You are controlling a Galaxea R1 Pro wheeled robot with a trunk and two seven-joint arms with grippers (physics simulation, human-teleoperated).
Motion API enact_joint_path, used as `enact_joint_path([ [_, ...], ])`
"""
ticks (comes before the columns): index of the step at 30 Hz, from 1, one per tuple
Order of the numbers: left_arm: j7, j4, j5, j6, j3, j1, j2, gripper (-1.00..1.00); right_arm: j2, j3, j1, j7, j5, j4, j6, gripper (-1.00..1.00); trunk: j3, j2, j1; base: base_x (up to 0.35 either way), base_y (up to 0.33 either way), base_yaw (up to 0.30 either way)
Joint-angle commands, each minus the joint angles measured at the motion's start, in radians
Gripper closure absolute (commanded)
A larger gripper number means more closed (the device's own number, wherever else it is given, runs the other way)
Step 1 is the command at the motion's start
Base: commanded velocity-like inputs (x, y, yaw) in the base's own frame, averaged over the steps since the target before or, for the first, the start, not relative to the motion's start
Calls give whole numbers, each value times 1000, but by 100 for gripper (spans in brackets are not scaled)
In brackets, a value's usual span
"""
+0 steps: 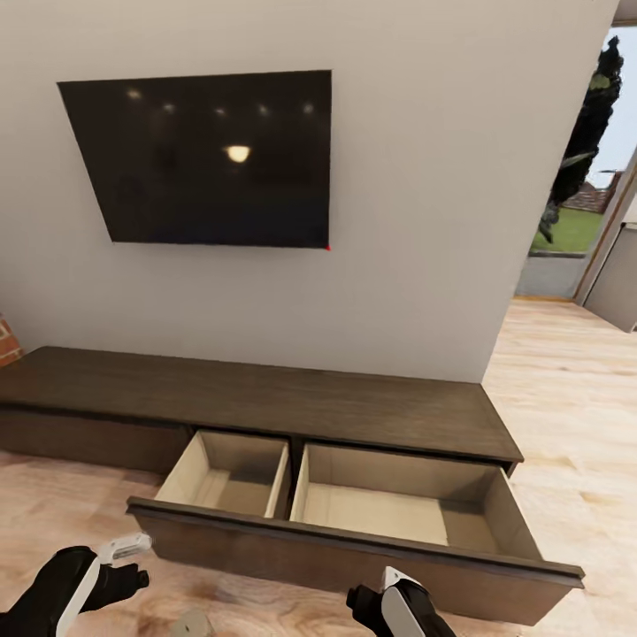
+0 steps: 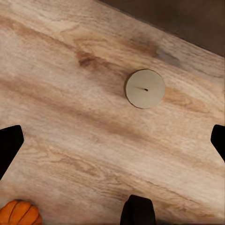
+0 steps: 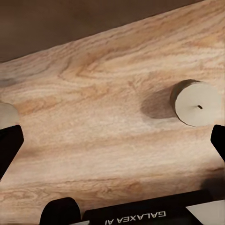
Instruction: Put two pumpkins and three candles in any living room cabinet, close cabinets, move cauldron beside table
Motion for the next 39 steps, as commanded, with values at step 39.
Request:
enact_joint_path([
  [39,1,0,0,0,-93,0,-17,-100,-22,-10,1,1,0,75,2,-100,-1,0,0,-29,0,5],
])
